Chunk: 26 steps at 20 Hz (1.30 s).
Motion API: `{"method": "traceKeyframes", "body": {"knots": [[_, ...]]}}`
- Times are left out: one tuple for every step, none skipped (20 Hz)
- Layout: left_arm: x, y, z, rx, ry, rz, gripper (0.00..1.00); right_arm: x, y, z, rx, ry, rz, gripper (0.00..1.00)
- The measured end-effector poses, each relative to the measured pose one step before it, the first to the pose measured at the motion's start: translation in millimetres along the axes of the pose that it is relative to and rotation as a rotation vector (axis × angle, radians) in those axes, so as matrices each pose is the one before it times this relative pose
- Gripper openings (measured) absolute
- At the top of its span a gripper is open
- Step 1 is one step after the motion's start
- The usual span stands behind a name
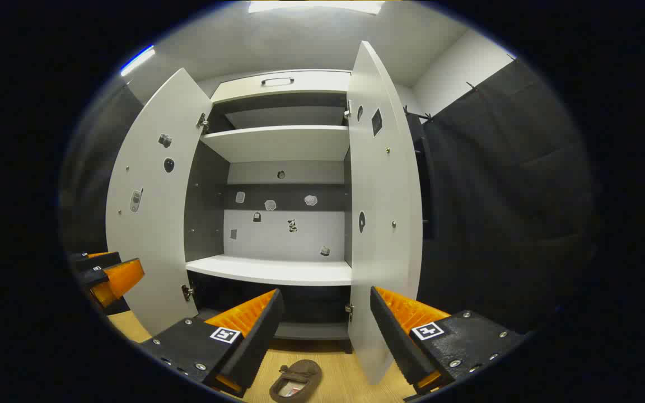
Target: Grab one shoe with the right hand and put it into the shoe cabinet, grab the other shoe with the left hand and put it into the shoe cabinet; then close the right door with the right hand and the left door with the left hand.
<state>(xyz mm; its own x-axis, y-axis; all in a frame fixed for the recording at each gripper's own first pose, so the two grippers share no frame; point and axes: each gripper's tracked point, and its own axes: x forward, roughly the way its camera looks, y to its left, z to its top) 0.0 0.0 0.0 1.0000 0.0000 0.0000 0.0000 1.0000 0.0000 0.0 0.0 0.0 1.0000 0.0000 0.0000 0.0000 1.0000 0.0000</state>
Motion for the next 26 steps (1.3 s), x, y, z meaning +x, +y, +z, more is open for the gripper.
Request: {"method": "traceKeyframes", "body": {"knots": [[1.08, 0.48, -0.33, 0.00099, 0.00065, 0.0012, 0.96, 0.2, 0.25, 0.02, 0.00391, -0.00148, 0.00069, 0.95], [-0.17, -0.03, 0.93, 0.00186, -0.00267, 0.00127, 0.96, 0.06, 0.4, -0.15, 0.00431, -0.00122, 0.0008, 0.95], [0.19, -0.44, 0.65, 0.00328, -0.00123, -0.00074, 0.96, -0.02, 0.14, 1.24, 0.00454, -0.00447, -0.00009, 0.95], [0.59, 0.08, 1.15, 0.00432, -0.00127, -0.00053, 0.96, -0.49, 0.0, 0.78, 0.00243, -0.00493, -0.00211, 0.95], [0.62, 0.12, 1.59, 0.00406, -0.00518, 0.0002, 0.96, -0.38, -0.09, 0.82, 0.00187, -0.00313, -0.00132, 0.95], [0.39, 0.34, 1.95, 0.00499, -0.00436, 0.00163, 0.96, -0.08, 0.39, 1.96, 0.0011, -0.00413, -0.00023, 0.95], [0.01, -0.33, 0.11, 0.00005, -0.00144, -0.00186, 0.96, 0.21, -0.38, 2.59, 0.0007, -0.00667, -0.00076, 0.95], [-0.23, -1.27, -0.05, -0.00192, 0.00004, -0.00378, 0.96, 0.2, -0.01, 1.69, -0.00056, -0.0061, -0.00192, 0.95], [-0.14, -0.06, 0.26, -0.00123, -0.00093, -0.00142, 0.96, 0.06, -0.4, 1.12, -0.00147, -0.0036, -0.00145, 0.95], [-0.26, 0.31, 1.02, -0.00029, -0.00225, -0.00008, 0.96, -0.99, -0.27, 1.33, -0.00119, -0.00398, -0.00309, 0.95], [-0.29, 0.39, 0.21, 0.00041, -0.00067, 0.00029, 0.96, -0.09, 0.28, 1.56, -0.00111, -0.00442, -0.00187, 0.95], [-0.35, 0.72, 0.44, 0.00032, -0.00117, 0.00076, 0.96, -1.05, 0.79, 0.54, -0.00058, -0.00138, 0.0002, 0.95], [0.34, 0.38, 0.73, 0.00044, -0.00078, 0.00065, 0.96, 0.3, 1.26, 0.27, -0.00098, -0.0003, 0.00095, 0.95], [-0.86, 0.06, -0.19, 0.00131, 0.00161, 0.00042, 0.96, -0.1, 0.51, 0.16, -0.00219, -0.00128, -0.0005, 0.95], [0.14, 0.71, -0.15, 0.00069, 0.00034, -0.00056, 0.96, -0.01, 0.64, -0.17, -0.00286, 0.00087, -0.00103, 0.95], [-0.23, 0.15, -0.3, -0.00082, -0.00018, 0.00072, 0.96, -0.21, 0.93, -0.01, -0.00163, 0.00178, 0.00075, 0.95], [-0.82, 0.42, -0.2, -0.0019, 0.00084, 0.00079, 0.96, -0.47, 1.12, -0.04, -0.00116, 0.0011, 0.0015, 0.95], [-0.62, 0.86, -0.7, -0.00189, 0.00178, 0.0016, 0.96, -0.43, 0.67, -0.07, -0.00125, 0.00081, 0.00111, 0.95], [-0.11, 0.78, 0.44, -0.00016, -0.00034, 0.0015, 0.96, -0.68, 1.6, 0.08, -0.00169, 0.00068, 0.00233, 0.95], [0.06, 1.52, 0.93, 0.00071, -0.00127, 0.00165, 0.99, -0.44, 0.79, 0.4, -0.003, -0.00093, 0.00058, 0.95], [-0.06, 0.81, -0.08, 0.00196, -0.00083, 0.00211, 0.99, 0.39, 0.48, 1.25, -0.00398, -0.00106, 0.00041, 0.95], [-0.3, 0.87, -0.38, 0.00241, 0.00065, 0.00143, 0.96, 0.12, 1.27, 0.18, -0.00244, -0.00055, 0.00222, 0.95], [-0.83, 0.52, 0.24, 0.00116, 0.00028, 0.00063, 0.96, 0.47, 1.44, 0.21, -0.0011, 0.00206, 0.00202, 0.95], [-0.51, 0.29, 0.18, 0.00072, 0.00239, 0.00175, 0.96, 0.59, 0.82, -0.37, -0.00065, 0.00236, 0.00108, 0.95], [-0.15, 1.11, -0.45, 0.00109, 0.0, 0.00172, 0.96, 1.19, 1.2, -0.27, -0.00171, 0.00259, 0.00196, 0.95], [-0.67, 0.35, 1.35, 0.00084, -0.00247, 0.00164, 0.96, 1.6, 0.24, 0.87, -0.00184, -0.00001, 0.00026, 0.95]]}}
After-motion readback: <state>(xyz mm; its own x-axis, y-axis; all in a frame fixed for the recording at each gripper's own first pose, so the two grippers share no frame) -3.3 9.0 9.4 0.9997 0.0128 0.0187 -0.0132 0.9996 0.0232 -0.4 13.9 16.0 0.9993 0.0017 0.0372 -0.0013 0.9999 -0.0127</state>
